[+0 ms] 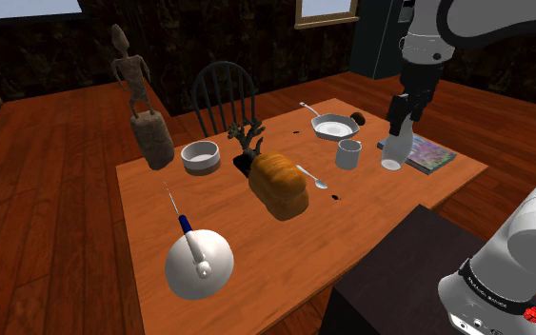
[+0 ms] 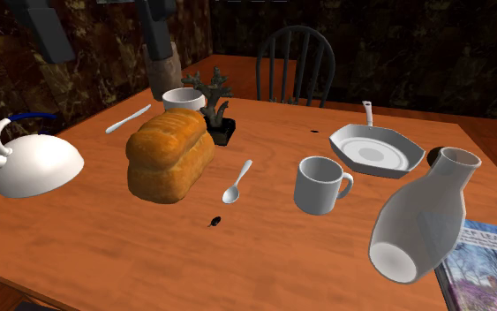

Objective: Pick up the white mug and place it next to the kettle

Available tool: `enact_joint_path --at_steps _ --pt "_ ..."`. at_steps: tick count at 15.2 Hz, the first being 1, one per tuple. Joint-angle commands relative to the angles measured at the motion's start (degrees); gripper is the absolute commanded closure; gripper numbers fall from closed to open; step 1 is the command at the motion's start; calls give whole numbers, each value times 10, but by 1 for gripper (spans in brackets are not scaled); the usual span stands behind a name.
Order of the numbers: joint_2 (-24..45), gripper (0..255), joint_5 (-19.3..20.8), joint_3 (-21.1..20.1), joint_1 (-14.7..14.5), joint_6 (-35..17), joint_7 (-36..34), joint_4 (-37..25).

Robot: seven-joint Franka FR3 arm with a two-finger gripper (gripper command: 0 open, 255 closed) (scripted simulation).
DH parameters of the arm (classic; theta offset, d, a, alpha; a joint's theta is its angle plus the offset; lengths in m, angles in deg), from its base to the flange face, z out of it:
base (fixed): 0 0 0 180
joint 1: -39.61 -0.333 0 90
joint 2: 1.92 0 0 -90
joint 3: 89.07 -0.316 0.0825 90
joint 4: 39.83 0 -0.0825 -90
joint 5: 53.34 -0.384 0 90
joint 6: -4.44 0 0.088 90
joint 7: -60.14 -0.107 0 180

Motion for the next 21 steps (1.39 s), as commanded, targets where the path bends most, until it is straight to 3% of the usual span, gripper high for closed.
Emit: enact_joint_path --at_steps 1,12,21 --pt "0 0 0 0 0 0 0 0" --pt "180 0 30 83 18 -203 105 7" --pt "376 0 -2 135 22 -335 206 -66"
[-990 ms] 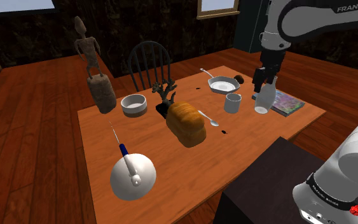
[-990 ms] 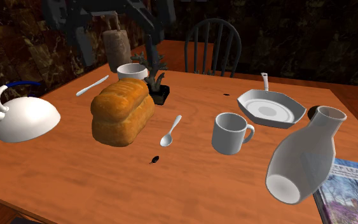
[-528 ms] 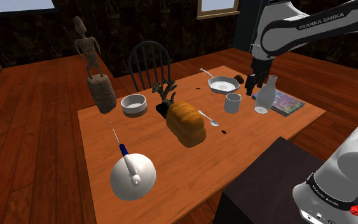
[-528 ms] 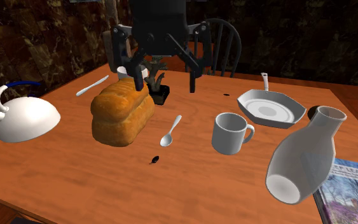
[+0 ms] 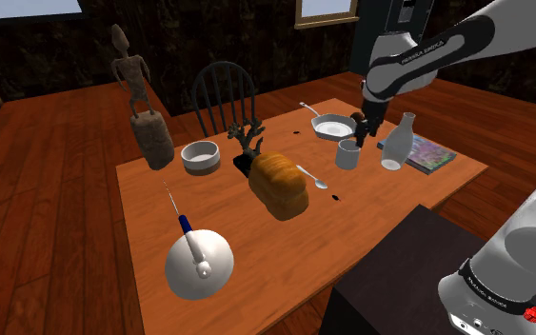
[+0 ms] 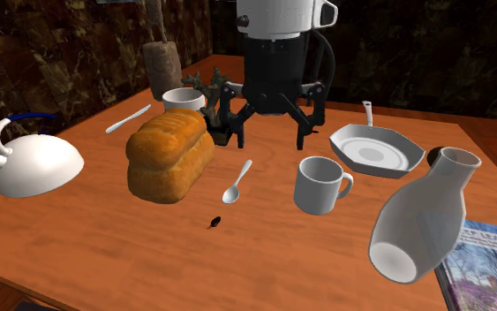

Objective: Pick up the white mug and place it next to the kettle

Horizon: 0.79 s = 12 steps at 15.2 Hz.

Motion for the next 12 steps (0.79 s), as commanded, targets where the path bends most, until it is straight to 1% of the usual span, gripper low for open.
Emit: enact_joint_path --at_steps 1,6,11,12 --pt "47 0 -15 8 0 -23 25 -26" --pt "163 0 -62 15 12 -66 91 -99" --pt "278 0 -107 5 37 -86 150 -192" --pt "291 0 -111 2 40 -87 155 -203"
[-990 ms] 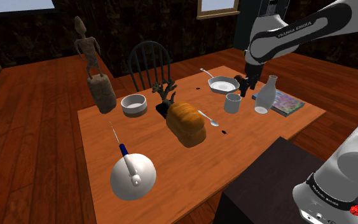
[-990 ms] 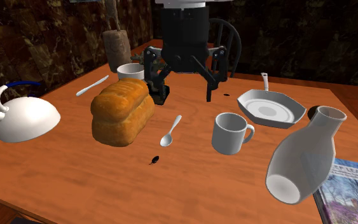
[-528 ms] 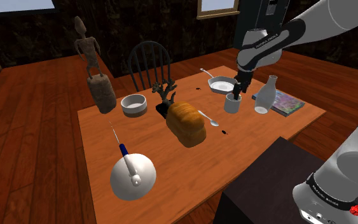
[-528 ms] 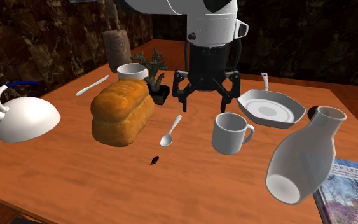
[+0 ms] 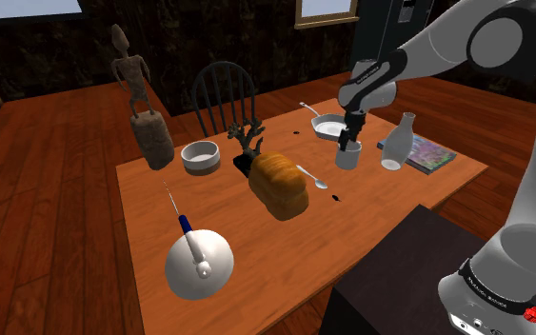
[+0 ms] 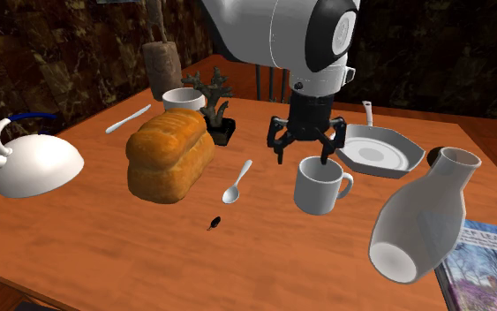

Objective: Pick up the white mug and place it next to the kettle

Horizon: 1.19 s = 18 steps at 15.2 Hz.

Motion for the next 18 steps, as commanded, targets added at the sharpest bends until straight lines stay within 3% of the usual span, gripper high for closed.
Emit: enact_joint_path --at_steps 1,8,15,16,18 --pt "24 0 -8 -4 4 -9 8 -15" --pt "61 0 -21 -12 9 -48 16 -12" --pt "61 0 -21 -12 9 -48 16 -12" --pt "61 255 -21 -12 9 -48 16 -12" --pt "61 255 -21 -12 9 -48 16 -12"
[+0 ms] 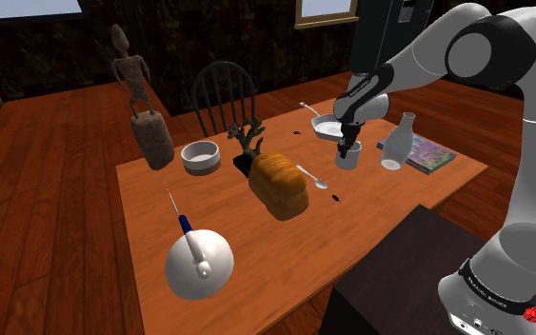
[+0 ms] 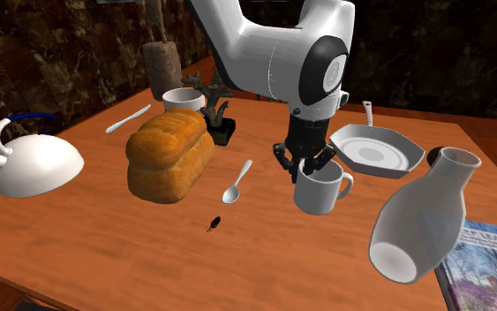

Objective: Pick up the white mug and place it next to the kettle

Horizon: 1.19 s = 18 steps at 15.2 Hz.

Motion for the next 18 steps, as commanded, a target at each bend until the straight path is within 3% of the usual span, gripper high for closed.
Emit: enact_joint_path --at_steps 1,7,18 --pt "0 255 0 0 0 0 0 0" --pt "0 255 0 0 0 0 0 0" --pt "-58 255 20 11 -8 66 -14 -9"
